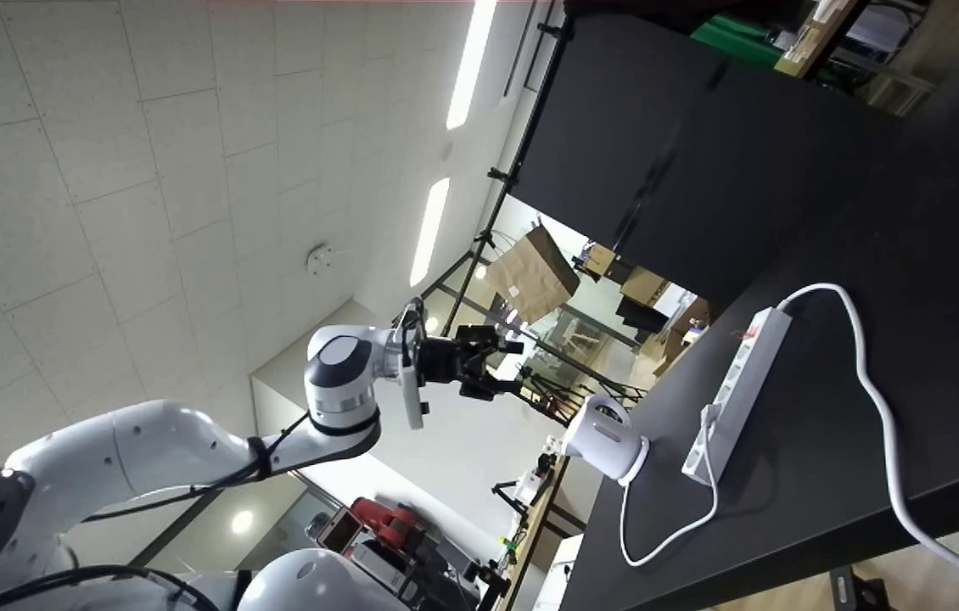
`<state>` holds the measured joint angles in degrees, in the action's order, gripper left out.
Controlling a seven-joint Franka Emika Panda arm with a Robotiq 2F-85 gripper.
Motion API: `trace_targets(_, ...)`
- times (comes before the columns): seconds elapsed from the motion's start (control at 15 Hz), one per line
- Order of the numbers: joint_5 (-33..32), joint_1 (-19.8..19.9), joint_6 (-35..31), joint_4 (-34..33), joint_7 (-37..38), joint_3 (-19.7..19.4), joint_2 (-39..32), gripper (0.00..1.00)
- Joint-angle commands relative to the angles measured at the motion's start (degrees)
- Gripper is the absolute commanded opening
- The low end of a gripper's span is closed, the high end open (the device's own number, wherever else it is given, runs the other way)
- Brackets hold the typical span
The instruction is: Turn off the switch on the adapter
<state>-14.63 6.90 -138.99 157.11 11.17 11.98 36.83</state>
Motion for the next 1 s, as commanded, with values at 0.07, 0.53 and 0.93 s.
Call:
trace_targets(0.07, -2.68, 3.96, -2.72, -11.91, 0.13, -2.9, -17.73, 1.0)
trace_targets(0.53, -2.43, 1.92, -2.13, -12.78, 0.3, -5.41, -20.26, 1.0)
trace_targets(0.93, -2.43, 2.21, -2.8, -14.08, 0.55, -5.67, -21.26, 1.0)
